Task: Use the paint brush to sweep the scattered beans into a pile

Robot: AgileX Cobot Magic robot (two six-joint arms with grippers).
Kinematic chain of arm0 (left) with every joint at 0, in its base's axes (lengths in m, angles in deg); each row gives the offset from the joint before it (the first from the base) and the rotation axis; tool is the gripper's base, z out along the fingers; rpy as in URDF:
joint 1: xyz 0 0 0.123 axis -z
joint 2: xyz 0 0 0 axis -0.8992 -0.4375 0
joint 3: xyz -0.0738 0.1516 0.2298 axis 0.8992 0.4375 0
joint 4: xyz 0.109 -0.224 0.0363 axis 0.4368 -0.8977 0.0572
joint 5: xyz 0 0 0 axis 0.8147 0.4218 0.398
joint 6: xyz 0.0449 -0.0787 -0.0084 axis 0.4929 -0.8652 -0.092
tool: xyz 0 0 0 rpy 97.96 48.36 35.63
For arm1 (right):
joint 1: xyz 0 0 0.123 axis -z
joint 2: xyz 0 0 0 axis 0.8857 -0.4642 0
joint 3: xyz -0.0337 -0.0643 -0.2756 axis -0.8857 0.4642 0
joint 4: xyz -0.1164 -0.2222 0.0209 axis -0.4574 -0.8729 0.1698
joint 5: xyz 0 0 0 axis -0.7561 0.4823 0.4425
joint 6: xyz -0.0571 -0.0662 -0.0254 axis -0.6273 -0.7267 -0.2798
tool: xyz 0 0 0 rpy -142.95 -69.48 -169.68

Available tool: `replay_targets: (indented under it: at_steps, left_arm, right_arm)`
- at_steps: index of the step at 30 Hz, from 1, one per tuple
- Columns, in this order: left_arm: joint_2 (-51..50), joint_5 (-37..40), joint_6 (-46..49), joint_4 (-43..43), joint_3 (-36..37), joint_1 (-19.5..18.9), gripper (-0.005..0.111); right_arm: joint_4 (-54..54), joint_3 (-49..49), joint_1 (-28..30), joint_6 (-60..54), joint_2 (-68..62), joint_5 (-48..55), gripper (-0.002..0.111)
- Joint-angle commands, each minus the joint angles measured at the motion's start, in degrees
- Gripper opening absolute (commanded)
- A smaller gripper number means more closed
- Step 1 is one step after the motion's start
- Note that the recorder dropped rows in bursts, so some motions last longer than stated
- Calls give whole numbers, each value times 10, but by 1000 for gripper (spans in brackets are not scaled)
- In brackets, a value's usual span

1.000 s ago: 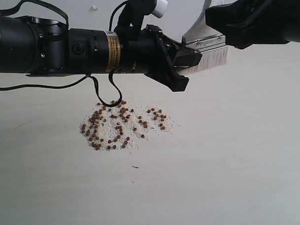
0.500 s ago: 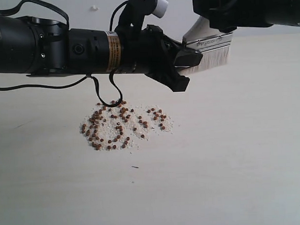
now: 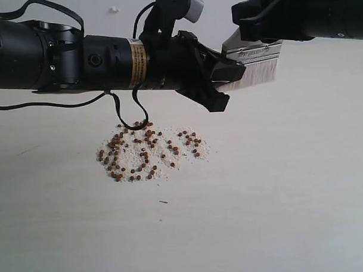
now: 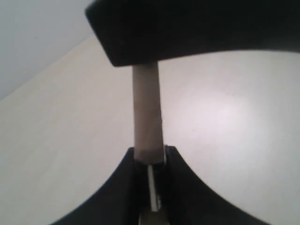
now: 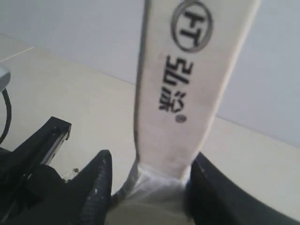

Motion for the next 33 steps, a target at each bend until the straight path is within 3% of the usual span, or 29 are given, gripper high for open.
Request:
replay_targets:
  at_steps: [1,13,15,17,18,26,33]
  left_arm:
    - [7,-12,3,-10,-5,5,0]
    - [-32,-27,5,-29,-5,5,0]
    - [-40,-32,7,-36,-5,4,0]
    - [-41,-34,19,-43,-5,3,0]
    - [-41,-34,20,-46,-5,2,0]
    - [-41,-63,19,-46,-5,1,0]
    - [-41,-61,15,-46,-5,1,0]
  right_arm:
    - [0,-3,0,-1,-2,-9,25]
    - [0,-3,0,33,-2,22,29]
    - [0,0,0,33,-2,22,40]
    - [0,5,0,33,-2,3,67]
    - [0,5,0,33,-2,-2,68]
    - [0,5,0,35,-3,-8,64]
    - [0,5,0,35,-3,-9,33]
